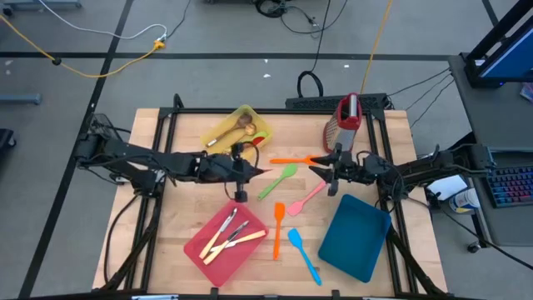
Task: Pick & Place Kitchen Items
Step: Put the red spatula into the blue bin
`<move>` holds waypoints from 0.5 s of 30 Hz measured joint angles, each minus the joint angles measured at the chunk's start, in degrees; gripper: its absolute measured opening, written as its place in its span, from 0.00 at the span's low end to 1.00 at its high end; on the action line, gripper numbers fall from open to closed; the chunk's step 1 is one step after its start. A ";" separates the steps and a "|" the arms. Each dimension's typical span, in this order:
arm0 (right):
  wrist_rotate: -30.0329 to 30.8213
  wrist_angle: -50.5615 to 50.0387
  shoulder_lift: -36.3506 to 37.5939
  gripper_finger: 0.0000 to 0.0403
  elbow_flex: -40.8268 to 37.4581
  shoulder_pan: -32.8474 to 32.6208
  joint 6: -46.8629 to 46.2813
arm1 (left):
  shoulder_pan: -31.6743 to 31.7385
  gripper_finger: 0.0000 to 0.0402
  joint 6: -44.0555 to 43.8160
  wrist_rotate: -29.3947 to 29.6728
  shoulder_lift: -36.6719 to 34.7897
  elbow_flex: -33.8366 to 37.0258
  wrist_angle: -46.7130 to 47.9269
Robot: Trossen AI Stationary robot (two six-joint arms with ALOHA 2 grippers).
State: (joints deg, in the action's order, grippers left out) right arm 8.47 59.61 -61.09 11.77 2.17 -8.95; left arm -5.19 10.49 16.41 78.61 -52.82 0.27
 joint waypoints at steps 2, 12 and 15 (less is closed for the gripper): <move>-2.97 4.85 -1.35 0.33 0.00 0.00 1.07 | 0.10 0.01 1.06 -1.83 -0.02 -0.56 -3.57; -12.10 12.15 -15.44 0.33 10.92 -0.04 4.30 | 0.28 0.01 4.22 -6.21 0.97 -0.58 -18.99; -13.27 12.13 -19.44 0.33 15.28 -0.04 4.22 | 0.28 0.01 4.27 -6.34 1.56 -0.54 -19.17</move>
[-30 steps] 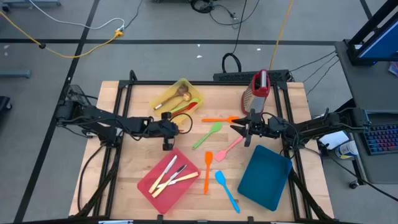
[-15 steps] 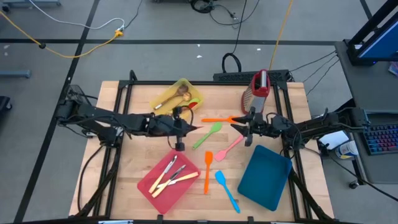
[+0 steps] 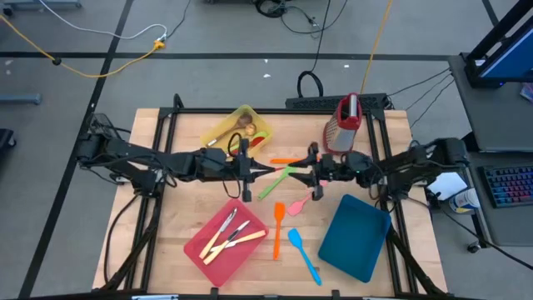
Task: Pick & Place Kitchen Items
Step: Put the red spatula into the blue bin
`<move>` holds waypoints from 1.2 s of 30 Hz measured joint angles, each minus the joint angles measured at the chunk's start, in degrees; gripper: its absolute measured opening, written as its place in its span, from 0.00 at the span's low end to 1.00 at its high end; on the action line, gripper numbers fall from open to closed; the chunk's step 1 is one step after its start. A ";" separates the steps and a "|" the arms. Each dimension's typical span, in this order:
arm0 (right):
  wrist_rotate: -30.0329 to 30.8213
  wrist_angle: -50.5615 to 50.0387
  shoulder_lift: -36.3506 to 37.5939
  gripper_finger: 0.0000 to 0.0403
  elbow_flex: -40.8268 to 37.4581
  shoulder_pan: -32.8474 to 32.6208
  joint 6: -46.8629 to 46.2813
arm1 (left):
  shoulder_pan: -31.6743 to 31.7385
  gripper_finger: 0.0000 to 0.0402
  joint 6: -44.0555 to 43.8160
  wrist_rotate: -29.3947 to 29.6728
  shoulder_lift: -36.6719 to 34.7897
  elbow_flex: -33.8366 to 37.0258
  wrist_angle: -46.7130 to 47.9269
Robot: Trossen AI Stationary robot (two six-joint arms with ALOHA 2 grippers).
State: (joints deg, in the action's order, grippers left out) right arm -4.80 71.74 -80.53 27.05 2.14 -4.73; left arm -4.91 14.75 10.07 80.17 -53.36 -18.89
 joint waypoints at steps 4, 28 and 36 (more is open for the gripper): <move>-0.02 0.01 -3.18 0.33 3.41 0.02 -0.08 | 0.00 0.01 -0.02 0.37 1.01 0.10 0.44; -5.98 -3.44 -6.54 0.06 7.95 0.15 0.74 | -0.63 0.02 4.46 1.70 5.52 0.13 -4.82; -5.77 -4.37 -6.31 0.06 7.67 0.00 0.96 | -0.61 0.02 4.09 1.97 5.52 0.13 -3.53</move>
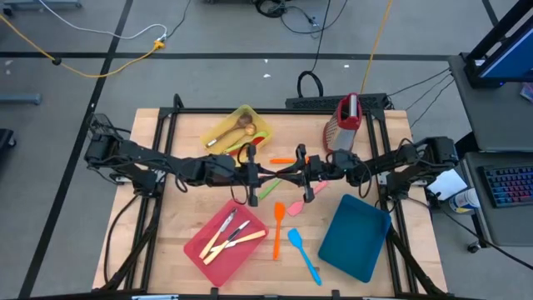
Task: Pick & Place Kitchen Items
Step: Put the red spatula into the blue bin
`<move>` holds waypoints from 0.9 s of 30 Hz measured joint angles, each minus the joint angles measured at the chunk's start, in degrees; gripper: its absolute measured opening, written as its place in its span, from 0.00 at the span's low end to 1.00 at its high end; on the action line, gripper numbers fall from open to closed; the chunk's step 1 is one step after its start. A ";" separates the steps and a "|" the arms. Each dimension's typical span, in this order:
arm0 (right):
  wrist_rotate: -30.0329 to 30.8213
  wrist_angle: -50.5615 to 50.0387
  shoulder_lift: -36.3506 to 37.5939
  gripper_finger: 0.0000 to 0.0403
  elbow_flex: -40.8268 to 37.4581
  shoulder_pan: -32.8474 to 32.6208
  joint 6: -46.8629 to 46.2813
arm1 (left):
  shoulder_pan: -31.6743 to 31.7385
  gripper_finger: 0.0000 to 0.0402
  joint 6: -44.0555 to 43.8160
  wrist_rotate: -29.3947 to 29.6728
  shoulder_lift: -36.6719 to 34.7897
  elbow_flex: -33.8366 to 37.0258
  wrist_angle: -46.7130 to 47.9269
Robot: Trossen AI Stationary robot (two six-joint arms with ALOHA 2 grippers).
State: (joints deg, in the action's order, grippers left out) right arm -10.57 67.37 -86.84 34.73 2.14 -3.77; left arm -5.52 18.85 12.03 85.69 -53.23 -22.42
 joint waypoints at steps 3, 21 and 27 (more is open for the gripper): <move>0.33 -0.37 0.15 0.04 -0.80 -0.11 -0.42 | 0.13 0.07 -1.64 0.03 0.00 -0.13 2.54; -0.92 -9.84 11.49 0.02 -7.12 -0.37 -9.33 | 0.22 0.01 -4.95 8.34 -0.09 -0.13 7.39; -12.08 -17.53 21.89 0.02 -7.14 -0.38 -22.52 | 0.20 0.06 -5.69 9.10 -0.09 -0.13 8.25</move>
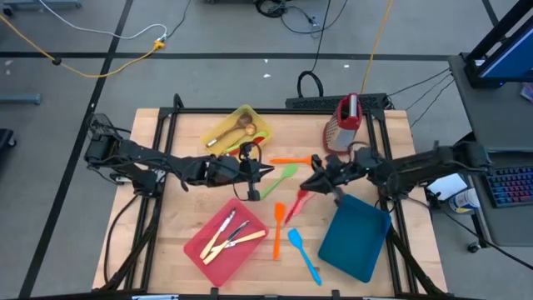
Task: Pick & Place Kitchen Items
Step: Put the red spatula into the blue bin
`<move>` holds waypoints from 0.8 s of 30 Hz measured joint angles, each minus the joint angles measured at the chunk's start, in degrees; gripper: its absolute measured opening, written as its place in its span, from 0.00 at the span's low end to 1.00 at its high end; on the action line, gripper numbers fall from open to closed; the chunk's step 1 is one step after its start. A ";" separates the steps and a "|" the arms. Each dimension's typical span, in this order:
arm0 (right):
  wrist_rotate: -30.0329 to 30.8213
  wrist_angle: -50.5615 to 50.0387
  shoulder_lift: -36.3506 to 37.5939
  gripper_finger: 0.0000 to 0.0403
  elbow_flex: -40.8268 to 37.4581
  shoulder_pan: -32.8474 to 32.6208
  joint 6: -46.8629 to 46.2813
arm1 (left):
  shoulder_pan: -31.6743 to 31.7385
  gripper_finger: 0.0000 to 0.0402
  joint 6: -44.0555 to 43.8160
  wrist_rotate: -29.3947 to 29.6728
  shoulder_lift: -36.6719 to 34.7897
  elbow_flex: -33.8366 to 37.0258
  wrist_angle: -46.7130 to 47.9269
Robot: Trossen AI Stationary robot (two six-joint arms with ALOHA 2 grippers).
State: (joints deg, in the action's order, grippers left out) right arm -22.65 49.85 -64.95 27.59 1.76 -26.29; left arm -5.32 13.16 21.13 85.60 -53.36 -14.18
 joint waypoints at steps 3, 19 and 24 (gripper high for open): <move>-3.07 -4.21 5.24 0.02 -0.02 0.00 -6.55 | 0.00 0.06 -0.22 0.01 0.02 0.02 0.03; 1.80 -31.31 16.06 0.02 0.04 -7.59 -25.45 | 0.00 0.06 -1.57 0.01 0.02 0.02 2.32; 4.83 -41.43 21.23 0.02 0.09 -11.81 -26.61 | 0.09 0.06 -1.03 0.00 0.02 0.02 2.62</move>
State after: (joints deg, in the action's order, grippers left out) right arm -17.82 8.41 -43.72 27.68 -10.05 -52.90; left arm -5.23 12.12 21.13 85.62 -53.34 -11.56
